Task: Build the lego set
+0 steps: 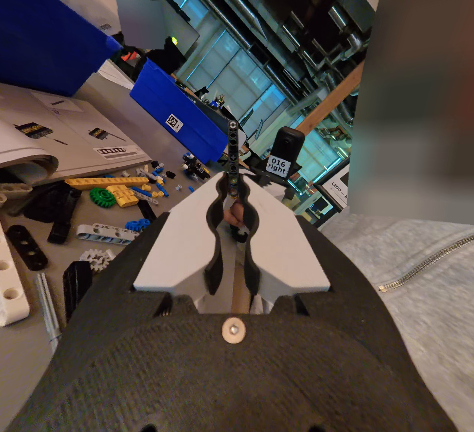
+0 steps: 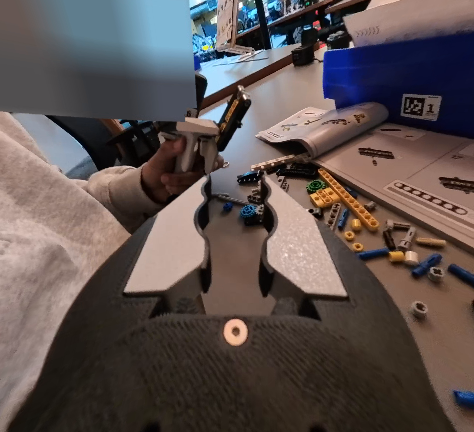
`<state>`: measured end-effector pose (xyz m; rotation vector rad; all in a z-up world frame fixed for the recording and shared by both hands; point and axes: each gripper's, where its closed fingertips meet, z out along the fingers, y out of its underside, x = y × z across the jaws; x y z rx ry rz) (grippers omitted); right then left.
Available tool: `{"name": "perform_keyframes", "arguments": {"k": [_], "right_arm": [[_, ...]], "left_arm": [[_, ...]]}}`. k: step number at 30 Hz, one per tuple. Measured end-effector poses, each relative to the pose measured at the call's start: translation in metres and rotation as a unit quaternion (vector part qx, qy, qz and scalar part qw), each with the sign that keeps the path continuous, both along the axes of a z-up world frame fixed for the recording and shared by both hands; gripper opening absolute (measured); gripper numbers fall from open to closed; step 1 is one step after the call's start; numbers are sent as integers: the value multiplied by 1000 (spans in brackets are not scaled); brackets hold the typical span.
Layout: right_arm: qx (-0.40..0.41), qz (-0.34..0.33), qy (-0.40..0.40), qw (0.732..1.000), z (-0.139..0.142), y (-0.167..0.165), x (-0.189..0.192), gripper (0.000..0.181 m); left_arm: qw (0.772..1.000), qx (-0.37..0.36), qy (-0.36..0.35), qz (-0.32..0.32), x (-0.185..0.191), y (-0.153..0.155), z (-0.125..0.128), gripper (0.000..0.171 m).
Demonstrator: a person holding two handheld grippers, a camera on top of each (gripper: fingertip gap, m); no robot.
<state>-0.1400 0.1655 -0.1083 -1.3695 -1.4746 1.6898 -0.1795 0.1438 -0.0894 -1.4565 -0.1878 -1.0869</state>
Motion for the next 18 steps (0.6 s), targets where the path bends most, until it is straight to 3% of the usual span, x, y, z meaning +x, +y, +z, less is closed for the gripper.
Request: {"name": "perform_keyframes", "arguments": {"k": [10,18], "right_arm": [[-73,10,21,997,9,7,10,40],[-45,22,8,999,2,-2,14,41]], "left_arm": [[999,19,27,-3,6,1,2,7],[999,25,32,4,3,4,1,7]]}}
